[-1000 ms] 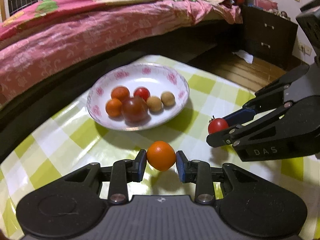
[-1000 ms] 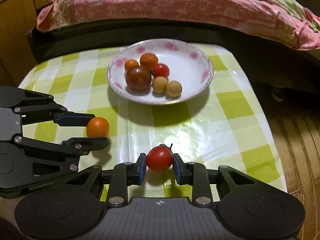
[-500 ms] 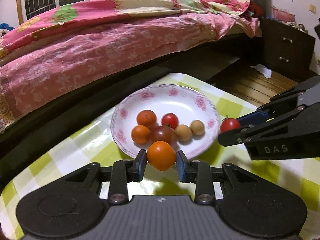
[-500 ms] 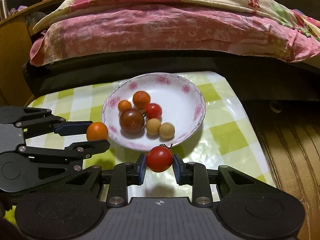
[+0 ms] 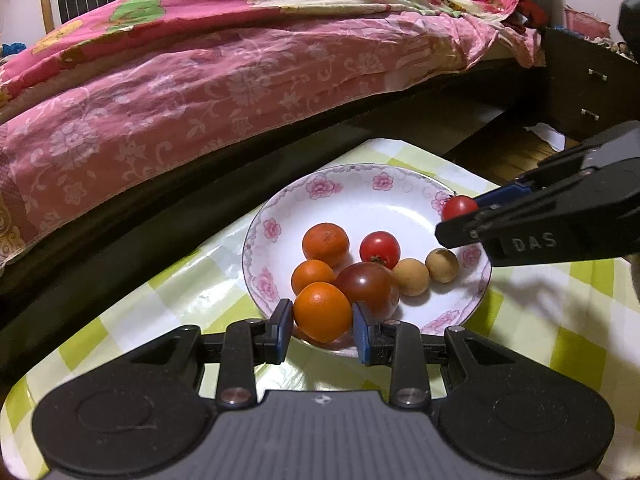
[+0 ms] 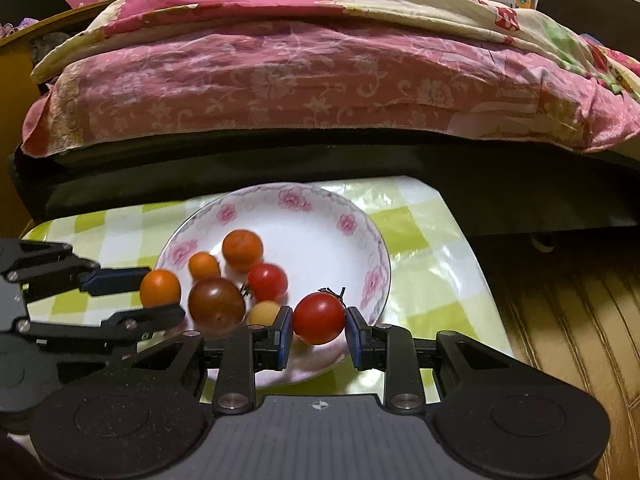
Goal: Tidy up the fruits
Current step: 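Carry the tomato and orange over the white bowl with both grippers, then open both grippers to drop the tomato and orange into the bowl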
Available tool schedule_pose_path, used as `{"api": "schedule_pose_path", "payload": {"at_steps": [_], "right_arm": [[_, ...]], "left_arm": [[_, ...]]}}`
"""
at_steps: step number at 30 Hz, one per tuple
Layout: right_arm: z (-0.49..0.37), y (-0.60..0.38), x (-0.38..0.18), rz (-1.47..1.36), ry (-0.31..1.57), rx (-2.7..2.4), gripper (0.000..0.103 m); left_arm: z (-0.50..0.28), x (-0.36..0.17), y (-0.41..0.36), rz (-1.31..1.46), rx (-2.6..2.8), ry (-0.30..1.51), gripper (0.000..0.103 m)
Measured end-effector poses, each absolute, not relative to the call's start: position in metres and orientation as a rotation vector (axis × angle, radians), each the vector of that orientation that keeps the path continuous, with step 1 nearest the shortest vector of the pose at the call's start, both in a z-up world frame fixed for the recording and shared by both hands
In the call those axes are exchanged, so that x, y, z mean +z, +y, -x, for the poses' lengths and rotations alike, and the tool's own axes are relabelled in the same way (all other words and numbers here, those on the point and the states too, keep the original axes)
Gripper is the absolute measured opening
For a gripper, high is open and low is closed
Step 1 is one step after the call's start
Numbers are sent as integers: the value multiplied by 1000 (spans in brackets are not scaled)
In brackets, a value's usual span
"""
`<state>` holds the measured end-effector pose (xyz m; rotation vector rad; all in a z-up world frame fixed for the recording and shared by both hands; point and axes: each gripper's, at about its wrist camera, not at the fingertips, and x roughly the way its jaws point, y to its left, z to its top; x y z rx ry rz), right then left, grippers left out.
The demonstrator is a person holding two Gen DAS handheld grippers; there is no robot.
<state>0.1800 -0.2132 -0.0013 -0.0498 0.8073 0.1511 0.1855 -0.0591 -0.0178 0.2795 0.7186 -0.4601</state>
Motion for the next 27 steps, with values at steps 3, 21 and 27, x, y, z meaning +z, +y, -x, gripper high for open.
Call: {"api": "schedule_pose_path", "payload": {"at_steps": [3, 21, 27], "right_arm": [[-188, -214, -6, 57, 802, 151, 24], [-207, -215, -19, 46, 815, 153, 25], [-207, -216, -19, 46, 813, 151, 25]], "left_arm": [[-188, -16, -61, -278, -468, 707, 39], [-189, -16, -59, -264, -470, 702, 44], [-188, -15, -59, -263, -468, 704, 44]]}}
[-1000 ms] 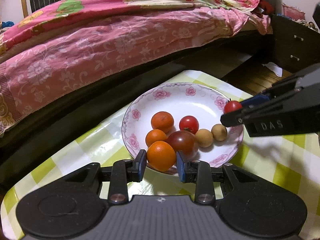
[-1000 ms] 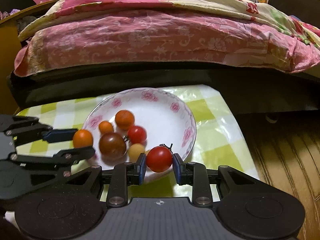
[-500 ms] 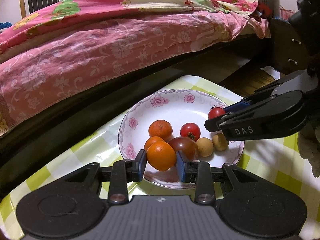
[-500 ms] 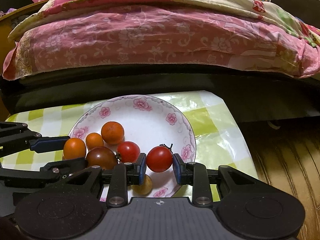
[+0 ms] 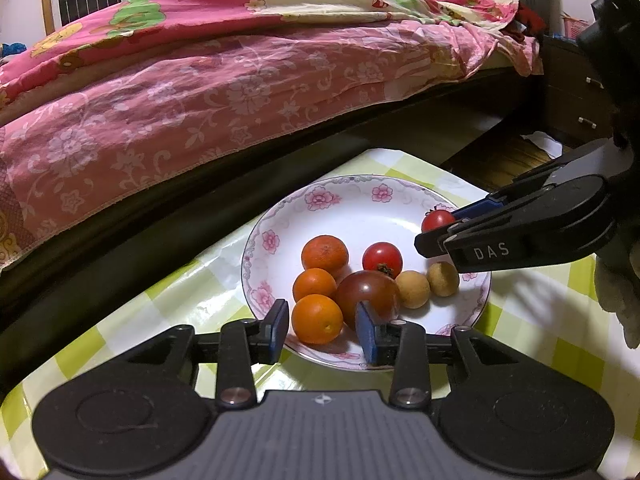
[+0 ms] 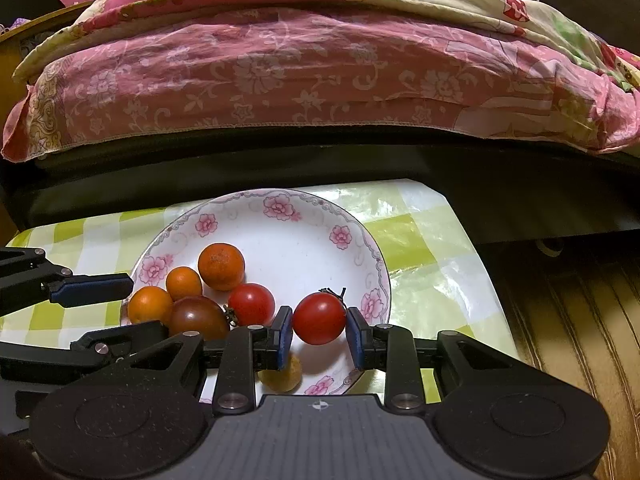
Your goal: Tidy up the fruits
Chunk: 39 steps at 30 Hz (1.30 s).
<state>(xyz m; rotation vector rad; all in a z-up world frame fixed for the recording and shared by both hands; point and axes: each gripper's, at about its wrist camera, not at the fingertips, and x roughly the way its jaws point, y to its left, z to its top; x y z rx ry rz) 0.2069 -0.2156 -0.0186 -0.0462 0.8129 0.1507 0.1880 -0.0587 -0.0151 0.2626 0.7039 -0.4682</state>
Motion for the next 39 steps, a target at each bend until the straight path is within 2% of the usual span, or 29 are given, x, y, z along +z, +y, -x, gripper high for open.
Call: {"api": "schedule_pose_path", "payload": {"at_steps": [9, 22, 39], "right_arm": [[-205, -217, -13, 28, 802, 158, 29], [-188, -224, -9, -2, 789, 112, 29], [-138, -219, 2, -44, 851, 51, 30]], "left_arm": [[-186, -9, -57, -253, -468, 686, 44], [-175, 1, -59, -240, -459, 670, 45], [-148, 6, -56, -227, -412, 715, 57]]}}
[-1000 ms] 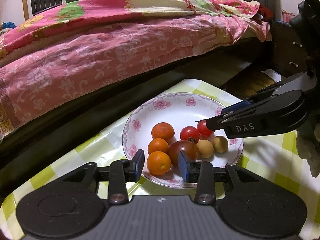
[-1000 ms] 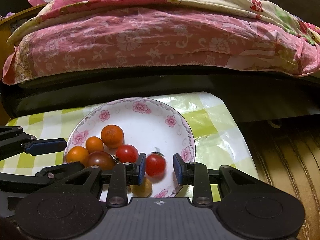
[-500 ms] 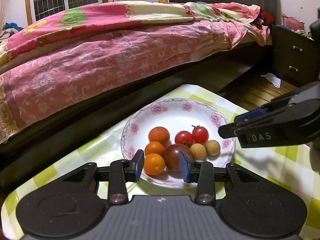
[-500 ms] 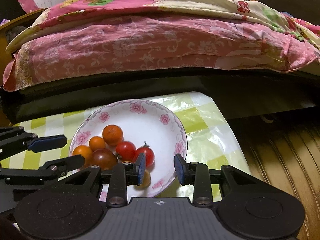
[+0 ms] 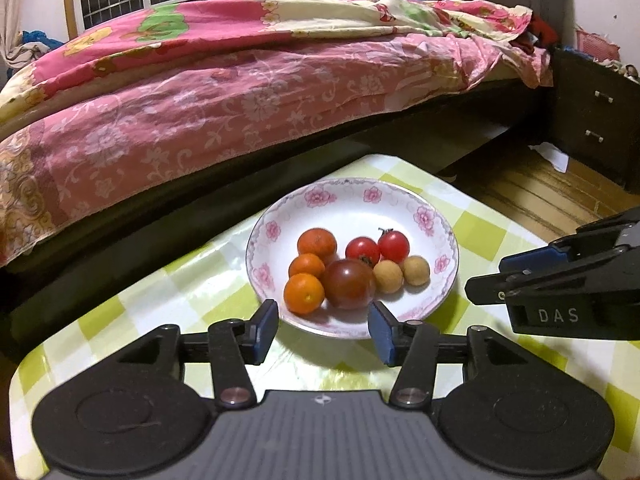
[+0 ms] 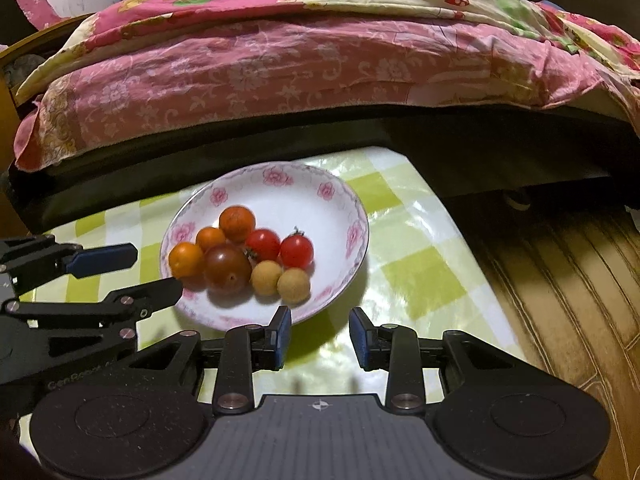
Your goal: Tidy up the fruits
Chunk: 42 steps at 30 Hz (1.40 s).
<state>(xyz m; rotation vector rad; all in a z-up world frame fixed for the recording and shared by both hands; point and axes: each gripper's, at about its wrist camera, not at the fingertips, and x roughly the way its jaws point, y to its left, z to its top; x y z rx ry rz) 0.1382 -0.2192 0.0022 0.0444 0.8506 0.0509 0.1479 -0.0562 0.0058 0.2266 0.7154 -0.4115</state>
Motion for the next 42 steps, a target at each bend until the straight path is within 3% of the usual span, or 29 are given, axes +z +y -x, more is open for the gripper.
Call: {"api": "schedule_pose_path", "payload": {"at_steps": [19, 27, 42], "right_arm": [[-99, -216, 1, -92, 872, 34, 34], [-85, -212, 5, -103, 868, 32, 34], [-58, -205, 10, -121, 870, 36, 35]], "left_arm": [[-114, 12, -52, -255, -362, 694, 71], [-101, 15, -50, -261, -322, 671, 86], [-75, 18, -47, -255, -257, 661, 101]]}}
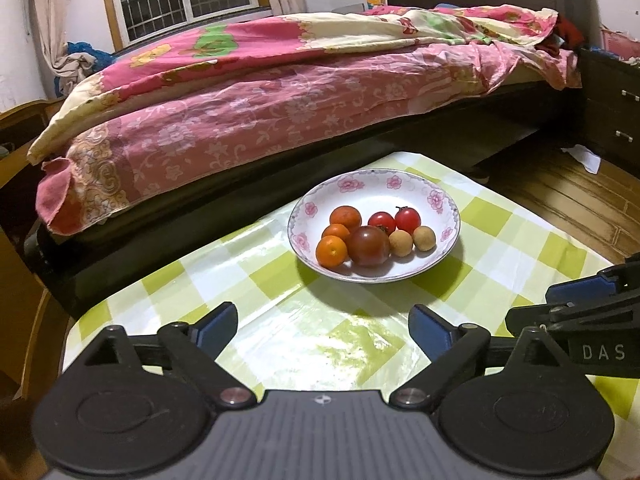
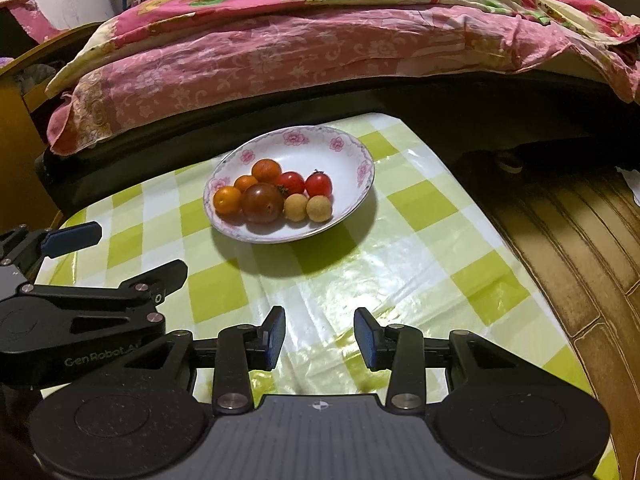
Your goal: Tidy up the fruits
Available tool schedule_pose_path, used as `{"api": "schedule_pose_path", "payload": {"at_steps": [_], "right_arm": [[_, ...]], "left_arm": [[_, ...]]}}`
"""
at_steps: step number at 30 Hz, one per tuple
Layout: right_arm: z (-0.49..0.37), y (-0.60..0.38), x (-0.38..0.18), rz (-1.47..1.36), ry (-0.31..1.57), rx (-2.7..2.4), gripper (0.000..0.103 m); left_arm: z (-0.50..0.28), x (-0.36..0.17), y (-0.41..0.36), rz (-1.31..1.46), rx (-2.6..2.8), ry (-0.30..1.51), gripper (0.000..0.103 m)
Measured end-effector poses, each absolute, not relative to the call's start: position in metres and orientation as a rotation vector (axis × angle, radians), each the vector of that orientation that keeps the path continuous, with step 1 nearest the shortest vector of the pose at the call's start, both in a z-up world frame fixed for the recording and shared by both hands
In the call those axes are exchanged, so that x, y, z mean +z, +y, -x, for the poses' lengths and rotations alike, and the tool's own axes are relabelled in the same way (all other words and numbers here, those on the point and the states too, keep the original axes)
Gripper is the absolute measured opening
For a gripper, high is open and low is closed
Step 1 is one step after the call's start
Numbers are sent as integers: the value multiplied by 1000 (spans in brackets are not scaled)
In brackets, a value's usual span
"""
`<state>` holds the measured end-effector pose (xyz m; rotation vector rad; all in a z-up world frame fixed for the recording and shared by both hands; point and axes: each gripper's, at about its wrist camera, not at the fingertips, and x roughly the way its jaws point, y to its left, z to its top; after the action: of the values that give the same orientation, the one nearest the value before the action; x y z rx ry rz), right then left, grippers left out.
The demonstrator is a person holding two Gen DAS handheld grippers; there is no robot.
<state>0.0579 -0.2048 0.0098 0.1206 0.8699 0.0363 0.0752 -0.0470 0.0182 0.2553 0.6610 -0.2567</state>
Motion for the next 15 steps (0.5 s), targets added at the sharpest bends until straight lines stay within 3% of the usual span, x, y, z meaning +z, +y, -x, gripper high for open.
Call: {"api": "schedule_pose_path", "payload": {"at_steps": [15], "right_arm": [[-42, -203, 15, -130, 870, 39, 35]], "left_arm": [[-62, 19, -43, -219, -217, 680, 103]]}}
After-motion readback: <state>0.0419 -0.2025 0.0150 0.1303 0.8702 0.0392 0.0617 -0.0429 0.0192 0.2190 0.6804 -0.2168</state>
